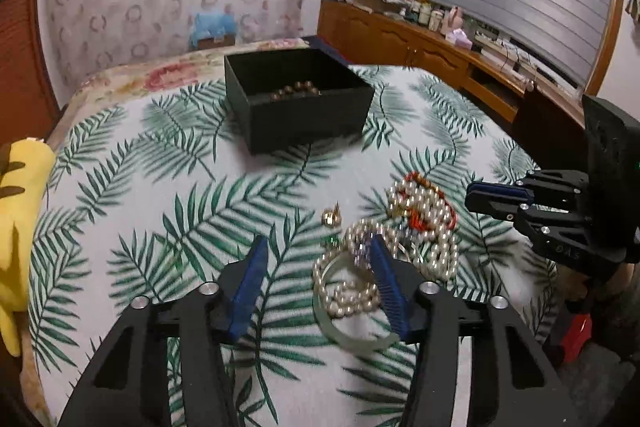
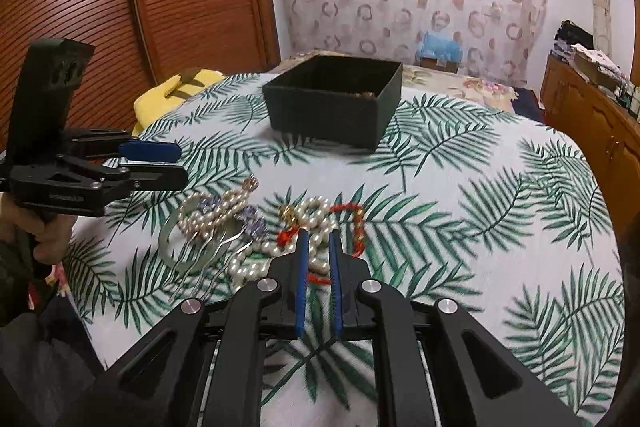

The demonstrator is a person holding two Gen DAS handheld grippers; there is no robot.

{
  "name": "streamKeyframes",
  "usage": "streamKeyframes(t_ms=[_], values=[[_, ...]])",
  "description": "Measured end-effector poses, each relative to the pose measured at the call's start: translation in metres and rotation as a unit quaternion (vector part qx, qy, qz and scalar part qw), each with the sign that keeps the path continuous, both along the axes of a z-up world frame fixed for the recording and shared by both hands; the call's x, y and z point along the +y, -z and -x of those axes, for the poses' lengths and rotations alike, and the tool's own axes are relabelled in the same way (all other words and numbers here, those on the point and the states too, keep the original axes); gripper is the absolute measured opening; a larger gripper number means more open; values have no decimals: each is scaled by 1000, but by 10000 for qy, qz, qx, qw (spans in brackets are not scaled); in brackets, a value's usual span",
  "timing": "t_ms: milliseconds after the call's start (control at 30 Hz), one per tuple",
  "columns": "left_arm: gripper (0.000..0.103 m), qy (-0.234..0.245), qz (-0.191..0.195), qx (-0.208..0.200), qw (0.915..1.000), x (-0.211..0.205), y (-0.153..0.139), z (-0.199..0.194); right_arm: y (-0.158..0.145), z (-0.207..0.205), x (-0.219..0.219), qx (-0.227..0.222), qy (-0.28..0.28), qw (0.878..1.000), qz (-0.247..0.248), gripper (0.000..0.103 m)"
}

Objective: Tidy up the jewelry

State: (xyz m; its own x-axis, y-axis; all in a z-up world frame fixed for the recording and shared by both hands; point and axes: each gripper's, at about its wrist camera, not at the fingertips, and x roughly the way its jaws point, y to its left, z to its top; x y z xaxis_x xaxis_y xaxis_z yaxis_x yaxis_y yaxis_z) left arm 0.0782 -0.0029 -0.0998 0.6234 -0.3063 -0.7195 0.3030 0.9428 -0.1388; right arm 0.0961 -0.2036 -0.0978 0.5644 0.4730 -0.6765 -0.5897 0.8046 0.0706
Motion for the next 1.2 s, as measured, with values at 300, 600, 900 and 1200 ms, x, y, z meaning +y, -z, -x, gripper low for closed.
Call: streamKeyframes(t_ms=[300,600,900,1200], values=[[23,12,6,217,9998,-8,14,-1,3,9,4,16,-64,10000,41,11],[4,29,101,242,9997,-4,15,-1,5,11,3,7,1,10000,34,11],[0,-158,233,-175,9995,3,-10,5,5,12,4,33,-17,10000,73,11],[1,-194,118,-13,9997,4,-4,2,5,10,4,64,-13,9999,88,11]])
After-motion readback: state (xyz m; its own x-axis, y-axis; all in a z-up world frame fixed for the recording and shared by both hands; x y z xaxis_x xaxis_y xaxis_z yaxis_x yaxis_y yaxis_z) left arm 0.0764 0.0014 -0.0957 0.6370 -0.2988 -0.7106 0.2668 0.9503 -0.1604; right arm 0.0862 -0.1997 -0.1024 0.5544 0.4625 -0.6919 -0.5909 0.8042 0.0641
